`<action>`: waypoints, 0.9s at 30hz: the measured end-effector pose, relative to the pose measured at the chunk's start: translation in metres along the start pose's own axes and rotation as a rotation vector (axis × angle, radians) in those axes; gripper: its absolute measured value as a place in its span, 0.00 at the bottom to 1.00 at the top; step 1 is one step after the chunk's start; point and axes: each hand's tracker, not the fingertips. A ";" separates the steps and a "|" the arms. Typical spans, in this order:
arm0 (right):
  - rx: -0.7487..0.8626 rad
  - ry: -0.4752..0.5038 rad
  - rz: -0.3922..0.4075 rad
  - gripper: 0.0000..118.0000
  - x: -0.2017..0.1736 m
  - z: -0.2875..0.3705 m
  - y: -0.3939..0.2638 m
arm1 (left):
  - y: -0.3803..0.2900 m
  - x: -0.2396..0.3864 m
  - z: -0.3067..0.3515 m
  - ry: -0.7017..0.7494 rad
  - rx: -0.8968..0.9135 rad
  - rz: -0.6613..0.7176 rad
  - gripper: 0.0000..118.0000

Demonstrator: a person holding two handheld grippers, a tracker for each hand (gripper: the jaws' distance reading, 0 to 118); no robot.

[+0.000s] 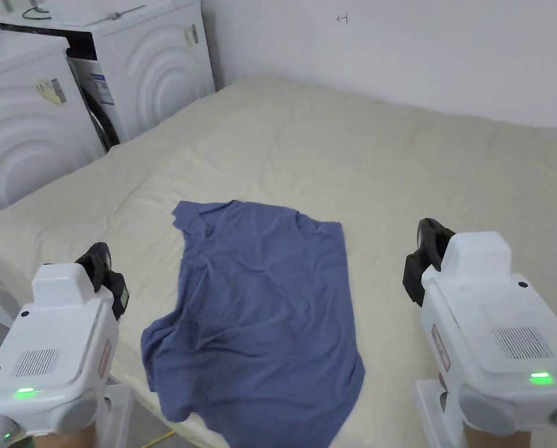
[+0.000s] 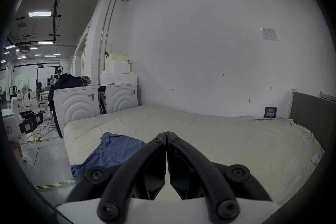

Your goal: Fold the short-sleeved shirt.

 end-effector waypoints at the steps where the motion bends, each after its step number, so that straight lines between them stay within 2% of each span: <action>1: -0.004 0.000 0.000 0.00 0.000 -0.001 -0.001 | 0.000 0.000 -0.004 -0.009 -0.015 0.005 0.00; 7: -0.021 -0.032 0.002 0.00 0.014 -0.005 -0.008 | 0.002 0.021 -0.051 -0.121 -0.183 0.028 0.00; 10: -0.033 -0.068 0.012 0.00 0.026 -0.005 -0.013 | 0.001 0.043 -0.094 -0.226 -0.375 0.064 0.00; 14: -0.056 -0.120 0.009 0.00 0.044 -0.005 -0.020 | -0.006 0.088 -0.139 -0.313 -0.539 0.017 0.00; 15: -0.060 -0.134 0.008 0.00 0.048 -0.004 -0.021 | -0.008 0.098 -0.150 -0.330 -0.613 0.019 0.05; 17: -0.072 -0.156 0.006 0.00 0.058 -0.003 -0.026 | -0.022 0.114 -0.174 -0.358 -0.710 0.044 0.22; 18: -0.078 -0.166 0.005 0.00 0.061 -0.003 -0.027 | -0.027 0.121 -0.182 -0.369 -0.756 0.045 0.35; 19: -0.085 -0.175 0.005 0.00 0.065 -0.002 -0.029 | -0.034 0.129 -0.190 -0.376 -0.783 0.039 0.58; 21: -0.095 -0.191 0.008 0.00 0.072 0.000 -0.033 | -0.045 0.144 -0.203 -0.346 -0.850 0.012 0.87; 22: -0.100 -0.197 0.011 0.00 0.076 0.001 -0.035 | -0.052 0.150 -0.209 -0.343 -0.876 -0.001 0.94; 27: -0.130 -0.239 0.004 0.00 0.094 0.010 -0.045 | -0.089 0.169 -0.232 -0.299 -0.984 -0.028 0.94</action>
